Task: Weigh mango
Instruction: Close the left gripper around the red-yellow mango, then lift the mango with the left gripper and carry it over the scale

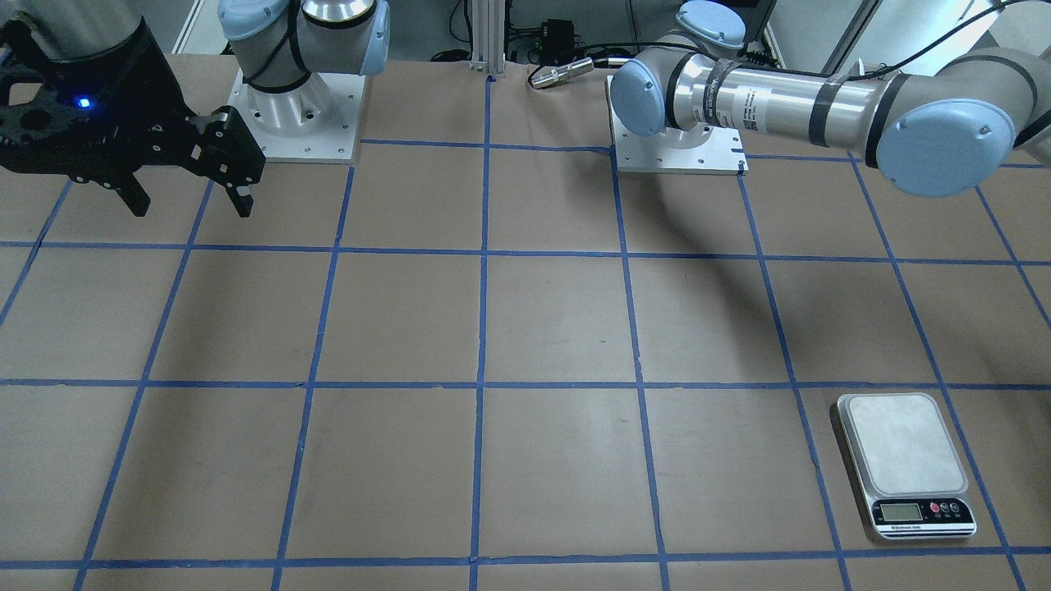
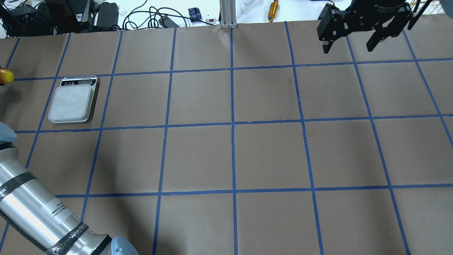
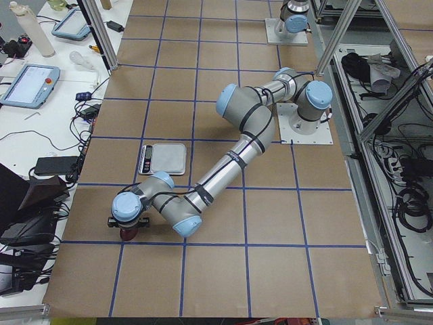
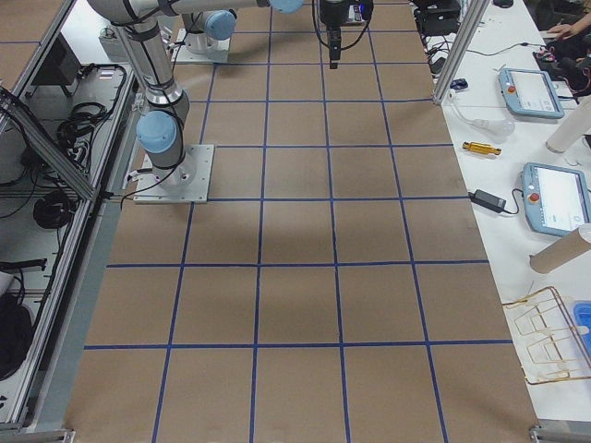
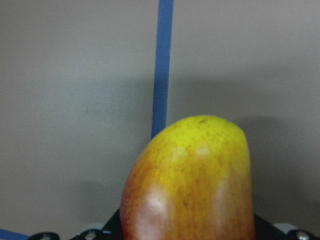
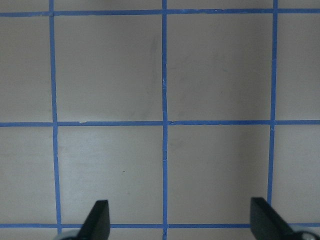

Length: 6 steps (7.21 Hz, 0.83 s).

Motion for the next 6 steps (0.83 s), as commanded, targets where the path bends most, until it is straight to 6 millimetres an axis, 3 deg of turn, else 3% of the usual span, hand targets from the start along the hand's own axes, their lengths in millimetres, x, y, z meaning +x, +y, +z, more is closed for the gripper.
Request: {"fn": "tracePoseSetpoints", "kwargs": {"ticks": [1,5,6], "left_arm": [[8,-40,-37,1,47,17,92],[49,-138,-51,58,134,-34,92],[53,-174,-50,42,113,-14,92]], "right_arm": [[0,0,0,-1,1,0,0],[0,0,0,1,-1,0,0],[1,0,0,-1,-1,2,0]]}}
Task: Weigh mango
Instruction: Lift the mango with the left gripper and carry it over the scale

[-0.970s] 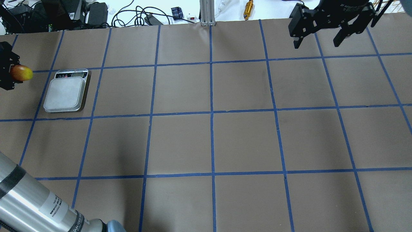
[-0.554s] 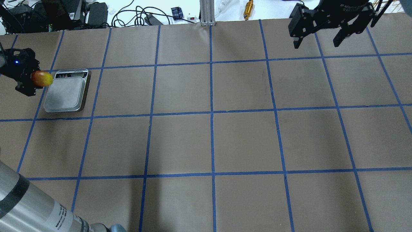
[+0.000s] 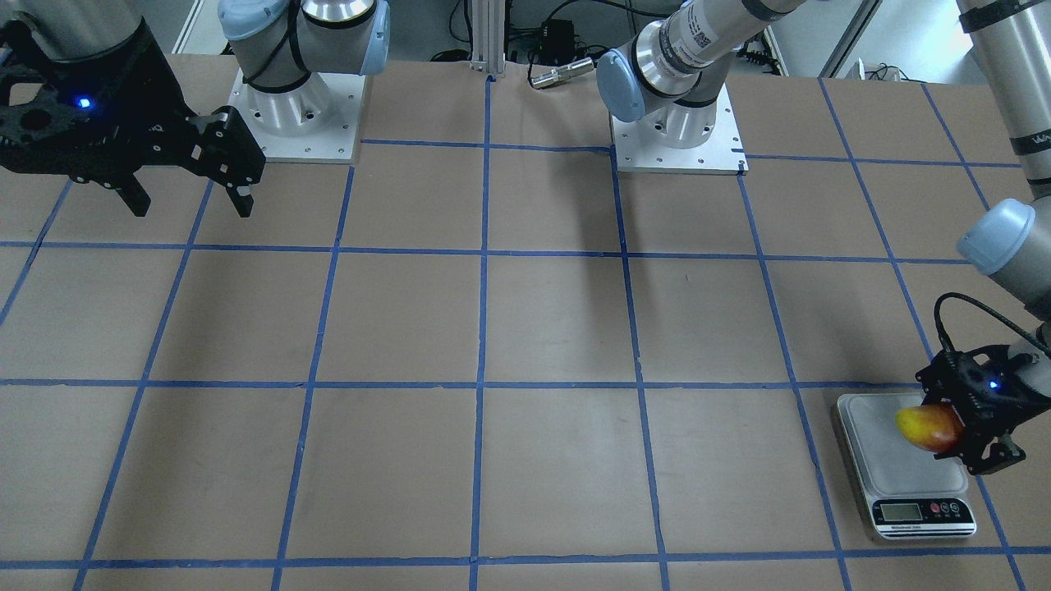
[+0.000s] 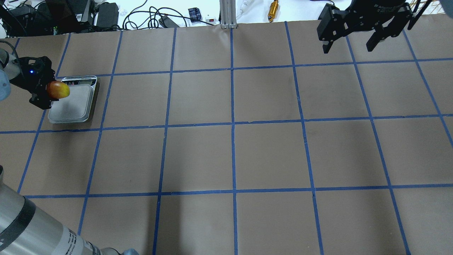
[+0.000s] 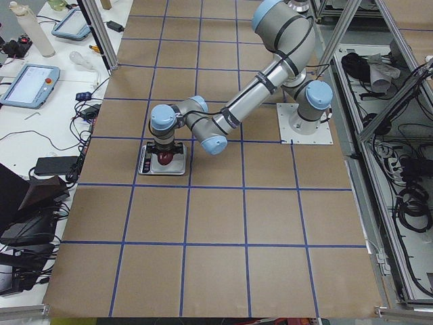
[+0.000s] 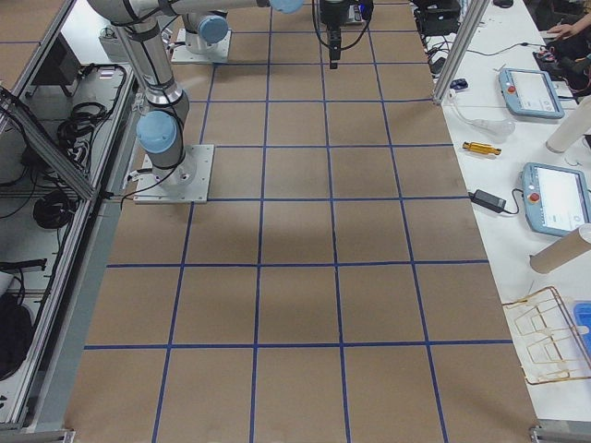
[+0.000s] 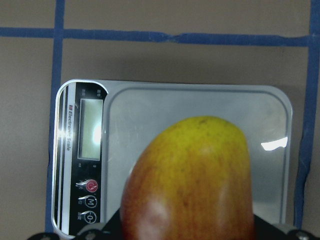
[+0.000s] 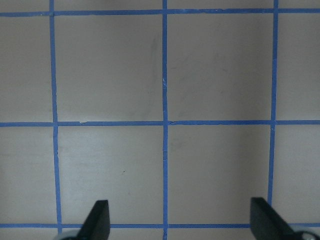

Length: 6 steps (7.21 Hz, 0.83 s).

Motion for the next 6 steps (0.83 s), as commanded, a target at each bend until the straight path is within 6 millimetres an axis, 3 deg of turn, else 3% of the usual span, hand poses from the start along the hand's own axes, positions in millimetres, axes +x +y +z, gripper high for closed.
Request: {"fn": "tracePoseSetpoints", "kwargs": {"ticks": [1,5,6], "left_arm": [[-1,3,14,-1,-4,0,92],[2,2,27,17,12,-5,86],[2,2,27,17,12,-6,69]], "right_arm": [[0,0,0,0,1,0,0],[0,0,0,0,1,0,0],[0,0,0,0,1,0,0]]}}
